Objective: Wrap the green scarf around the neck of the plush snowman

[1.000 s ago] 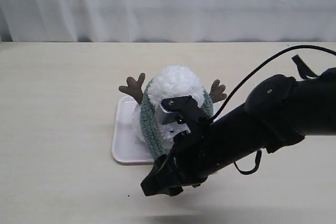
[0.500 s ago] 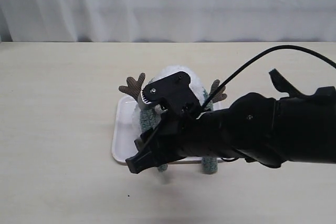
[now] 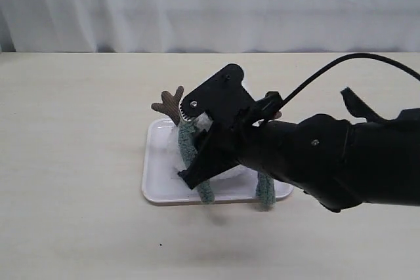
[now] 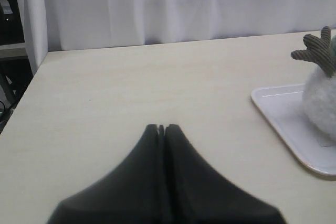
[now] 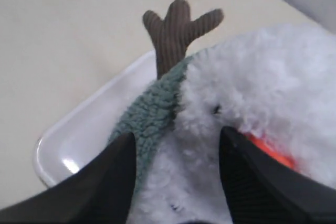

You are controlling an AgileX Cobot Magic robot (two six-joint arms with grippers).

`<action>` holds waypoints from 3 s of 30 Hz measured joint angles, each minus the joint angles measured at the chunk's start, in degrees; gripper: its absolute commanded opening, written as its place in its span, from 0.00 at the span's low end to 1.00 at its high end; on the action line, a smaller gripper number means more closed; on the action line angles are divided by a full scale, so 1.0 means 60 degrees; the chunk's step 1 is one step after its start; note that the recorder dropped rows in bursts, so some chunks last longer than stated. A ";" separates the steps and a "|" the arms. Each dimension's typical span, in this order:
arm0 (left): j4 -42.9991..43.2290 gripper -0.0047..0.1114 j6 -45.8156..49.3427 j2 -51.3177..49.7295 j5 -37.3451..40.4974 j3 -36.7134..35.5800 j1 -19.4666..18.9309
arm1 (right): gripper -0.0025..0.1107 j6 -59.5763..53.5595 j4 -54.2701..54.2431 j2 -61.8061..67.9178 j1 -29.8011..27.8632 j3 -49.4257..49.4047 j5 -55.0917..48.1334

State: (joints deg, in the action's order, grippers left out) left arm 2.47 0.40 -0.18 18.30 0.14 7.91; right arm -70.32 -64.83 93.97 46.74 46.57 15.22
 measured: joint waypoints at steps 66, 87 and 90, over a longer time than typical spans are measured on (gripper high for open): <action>0.0000 0.04 0.0000 0.0000 0.0000 0.0000 0.0000 | 0.59 1.0346 0.8603 -0.3759 -0.4545 -0.2407 -0.5144; 0.0000 0.04 0.0000 0.0000 0.0000 0.0000 0.0000 | 0.51 1.0131 0.8390 -0.0270 -0.3377 -0.2504 -0.1085; 0.0000 0.04 0.0000 0.0000 0.0000 0.0000 0.0000 | 0.35 1.0286 0.8350 0.0018 -0.3377 -0.2482 -0.0882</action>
State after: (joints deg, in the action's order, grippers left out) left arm 2.47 0.40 -0.18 18.30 0.14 7.91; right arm -8.60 -14.73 94.08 26.48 31.67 9.93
